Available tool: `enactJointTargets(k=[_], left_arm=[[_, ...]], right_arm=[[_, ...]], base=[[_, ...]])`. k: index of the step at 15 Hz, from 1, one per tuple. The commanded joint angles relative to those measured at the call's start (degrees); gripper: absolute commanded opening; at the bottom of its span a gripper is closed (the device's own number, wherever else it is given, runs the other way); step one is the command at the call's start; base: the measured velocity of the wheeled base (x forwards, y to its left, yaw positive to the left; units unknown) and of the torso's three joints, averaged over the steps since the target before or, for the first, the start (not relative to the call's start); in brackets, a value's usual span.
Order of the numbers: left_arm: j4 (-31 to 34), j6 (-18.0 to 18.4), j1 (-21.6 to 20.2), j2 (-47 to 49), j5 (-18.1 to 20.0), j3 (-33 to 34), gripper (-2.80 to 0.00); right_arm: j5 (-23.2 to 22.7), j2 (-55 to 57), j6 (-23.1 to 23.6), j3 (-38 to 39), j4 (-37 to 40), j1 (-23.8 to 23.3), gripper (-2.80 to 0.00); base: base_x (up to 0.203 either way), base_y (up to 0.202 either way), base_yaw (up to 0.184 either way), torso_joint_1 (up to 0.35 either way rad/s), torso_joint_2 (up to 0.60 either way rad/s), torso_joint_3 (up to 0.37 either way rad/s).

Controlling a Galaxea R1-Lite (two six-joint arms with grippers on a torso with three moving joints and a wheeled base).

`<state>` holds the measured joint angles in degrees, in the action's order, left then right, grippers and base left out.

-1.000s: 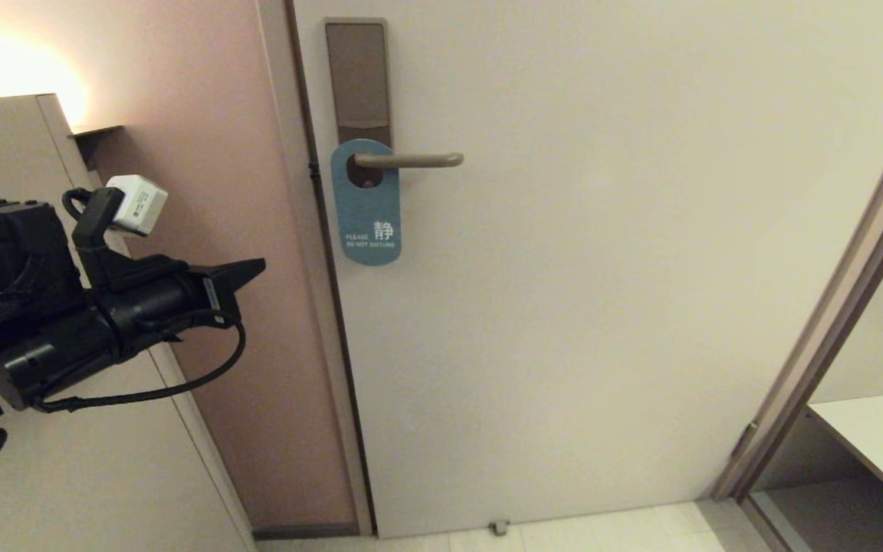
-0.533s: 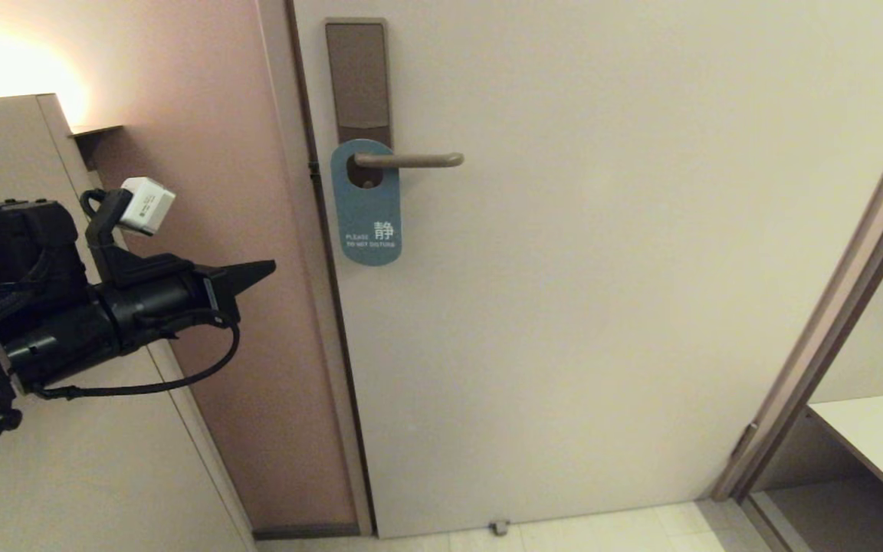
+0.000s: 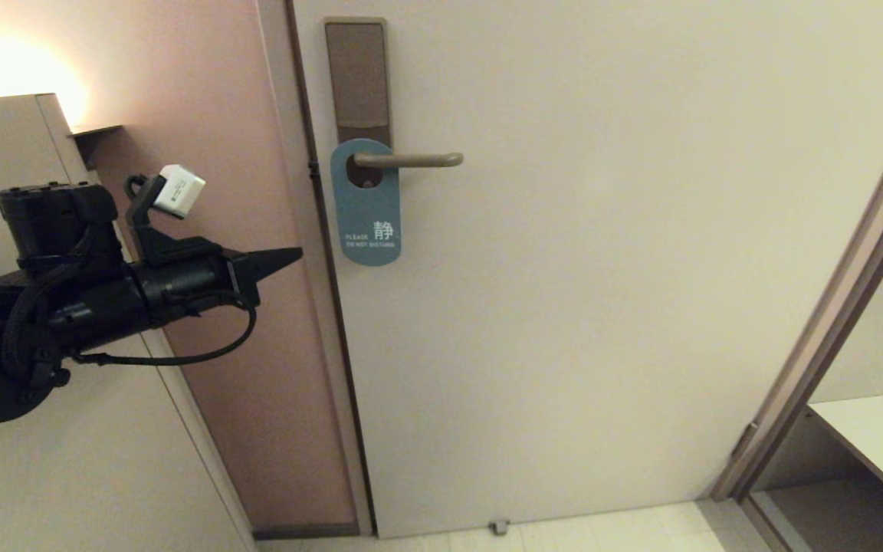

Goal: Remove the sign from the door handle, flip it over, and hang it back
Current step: Take down the sign

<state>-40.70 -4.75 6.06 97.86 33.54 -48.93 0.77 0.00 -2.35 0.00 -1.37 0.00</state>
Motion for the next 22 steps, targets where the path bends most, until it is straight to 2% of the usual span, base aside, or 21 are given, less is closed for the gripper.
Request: enactJointTargets(k=[1, 7, 11, 15, 22], left_arm=[[-0.23, -0.01, -0.46, 2.85, 0.68, -1.72, -2.80], [-0.23, -0.65, -2.17, 9.61, 1.38, -7.45, -2.80], [-0.14, -1.50, -2.12, 12.57, 5.31, -11.39, -2.80], [-0.01, -2.28, -2.11, 12.95, 10.63, -11.88, -2.80], [0.45, -2.37, -2.11, 15.95, 11.02, -16.03, -2.80]], right_arm=[[0.02, 0.00, -0.03, 0.00, -0.04, 0.00, -2.80], [0.02, 0.00, -0.03, 0.00, -0.04, 0.00, -2.80], [0.02, 0.00, -0.03, 0.00, -0.04, 0.00, -2.80], [0.02, 0.00, -0.03, 0.00, -0.04, 0.00, -2.80], [0.02, 0.00, -0.03, 0.00, -0.04, 0.00, -2.80]], base=[[0.000, 0.000, 0.000, 0.000, 0.00, 0.000], [0.000, 0.000, 0.000, 0.000, 0.00, 0.000], [0.000, 0.000, 0.000, 0.000, 0.00, 0.000], [0.000, 0.000, 0.000, 0.000, 0.00, 0.000], [0.000, 0.000, 0.000, 0.000, 0.00, 0.000]])
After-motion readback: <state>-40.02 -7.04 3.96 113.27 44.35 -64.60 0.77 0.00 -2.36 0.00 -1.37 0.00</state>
